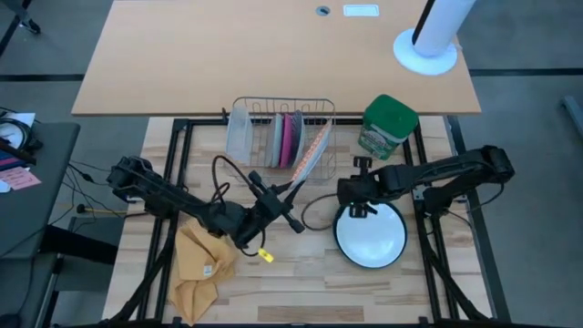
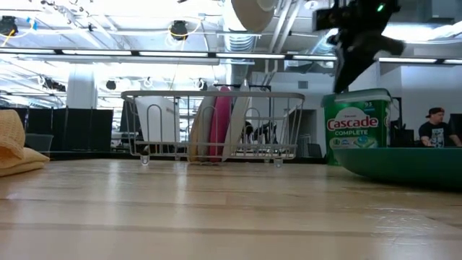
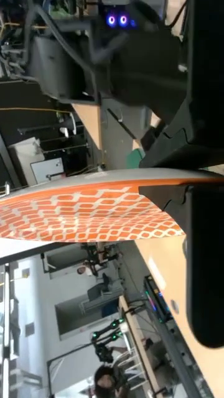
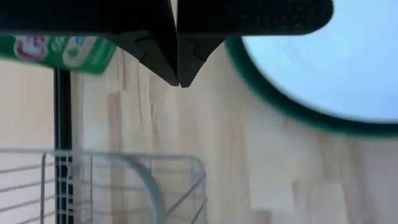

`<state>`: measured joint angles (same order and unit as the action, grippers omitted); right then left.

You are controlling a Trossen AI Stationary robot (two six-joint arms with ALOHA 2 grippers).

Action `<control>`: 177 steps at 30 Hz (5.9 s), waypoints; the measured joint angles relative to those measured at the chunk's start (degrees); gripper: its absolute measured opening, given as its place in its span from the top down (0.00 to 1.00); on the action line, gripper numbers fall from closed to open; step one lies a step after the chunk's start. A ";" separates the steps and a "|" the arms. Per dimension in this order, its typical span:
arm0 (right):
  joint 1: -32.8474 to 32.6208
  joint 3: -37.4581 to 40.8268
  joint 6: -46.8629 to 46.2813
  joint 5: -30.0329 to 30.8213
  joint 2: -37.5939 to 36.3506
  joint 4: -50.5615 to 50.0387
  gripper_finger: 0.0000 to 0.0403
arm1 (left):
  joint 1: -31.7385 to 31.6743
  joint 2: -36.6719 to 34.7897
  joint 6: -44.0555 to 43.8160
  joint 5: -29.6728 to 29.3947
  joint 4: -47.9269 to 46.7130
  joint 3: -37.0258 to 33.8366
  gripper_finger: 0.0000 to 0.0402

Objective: Sort dishes
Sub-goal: Put the orange patterned plate into the dish rack

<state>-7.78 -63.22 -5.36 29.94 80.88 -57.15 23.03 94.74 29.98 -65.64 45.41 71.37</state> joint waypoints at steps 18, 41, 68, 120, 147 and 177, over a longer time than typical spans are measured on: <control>-28.18 -21.50 -26.32 9.64 -1.36 -32.20 1.00 | -4.48 0.09 -16.30 7.80 -7.28 -0.04 0.98; -35.60 -25.18 -29.34 18.31 -3.13 -32.84 1.00 | -8.86 15.94 -16.22 -5.40 -3.20 8.11 0.98; -35.57 -25.16 -29.25 18.20 -3.10 -32.68 1.00 | -16.70 27.30 -22.56 -11.37 -16.43 16.74 0.98; -35.59 -25.11 -29.74 17.96 -3.08 -32.54 1.00 | -23.07 27.23 -52.65 -3.38 -50.41 21.14 0.98; -35.57 -25.11 -29.73 17.96 -3.08 -32.51 1.00 | -23.02 27.30 -54.59 -2.06 -56.92 22.31 0.96; -35.59 -25.11 -30.23 17.96 -3.08 -32.58 1.00 | -22.24 27.36 -60.87 -3.05 -75.88 31.78 0.99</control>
<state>-43.37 -88.33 -35.59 47.90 77.80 -89.73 0.79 122.10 -30.88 -68.69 -30.47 103.15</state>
